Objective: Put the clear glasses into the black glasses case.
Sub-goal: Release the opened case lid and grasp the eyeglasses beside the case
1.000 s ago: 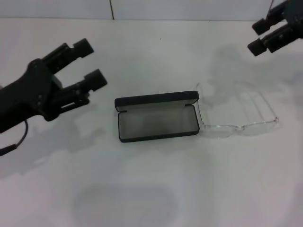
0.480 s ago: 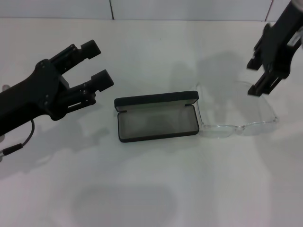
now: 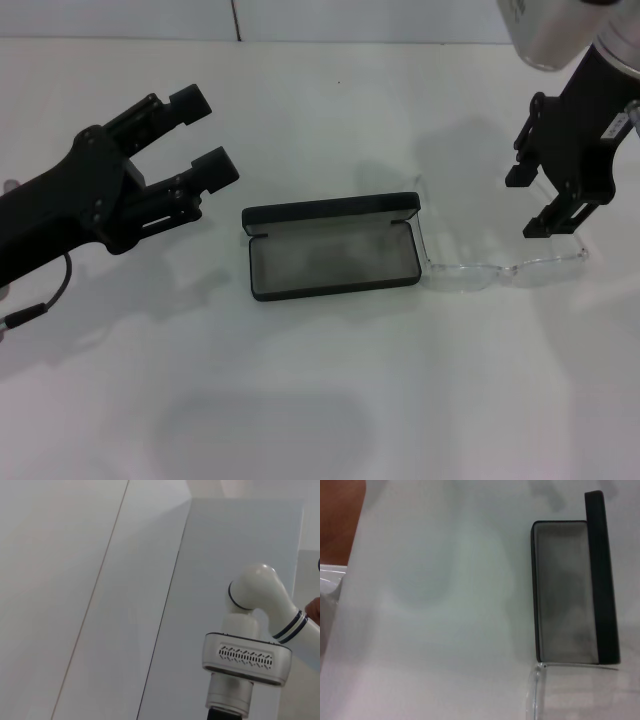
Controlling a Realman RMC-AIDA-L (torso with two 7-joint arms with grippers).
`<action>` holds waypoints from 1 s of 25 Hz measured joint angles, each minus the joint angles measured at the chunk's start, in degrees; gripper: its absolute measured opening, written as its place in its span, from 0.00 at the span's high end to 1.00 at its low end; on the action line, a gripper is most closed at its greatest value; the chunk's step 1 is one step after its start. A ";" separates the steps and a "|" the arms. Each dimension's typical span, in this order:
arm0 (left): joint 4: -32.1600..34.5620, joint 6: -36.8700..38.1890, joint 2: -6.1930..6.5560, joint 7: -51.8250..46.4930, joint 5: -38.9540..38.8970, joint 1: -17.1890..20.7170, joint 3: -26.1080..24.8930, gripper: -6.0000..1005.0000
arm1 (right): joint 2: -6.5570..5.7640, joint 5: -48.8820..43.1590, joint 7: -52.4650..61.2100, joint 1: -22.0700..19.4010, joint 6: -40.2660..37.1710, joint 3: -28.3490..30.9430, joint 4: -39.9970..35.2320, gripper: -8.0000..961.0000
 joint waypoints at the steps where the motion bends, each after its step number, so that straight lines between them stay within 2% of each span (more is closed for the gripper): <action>1: 0.00 -0.04 -0.03 0.07 0.01 0.01 0.00 0.11 | 0.07 -0.06 -0.71 -0.21 0.46 -0.17 0.50 0.43; 16: 0.00 -1.58 -0.16 0.64 0.05 -0.31 0.34 0.11 | 0.72 -0.45 -3.04 -4.86 10.39 -9.13 8.10 0.47; 25: 0.00 -1.61 -0.14 0.64 0.13 -0.54 0.64 0.11 | 1.05 0.16 -3.94 -5.27 17.41 -12.86 13.28 0.50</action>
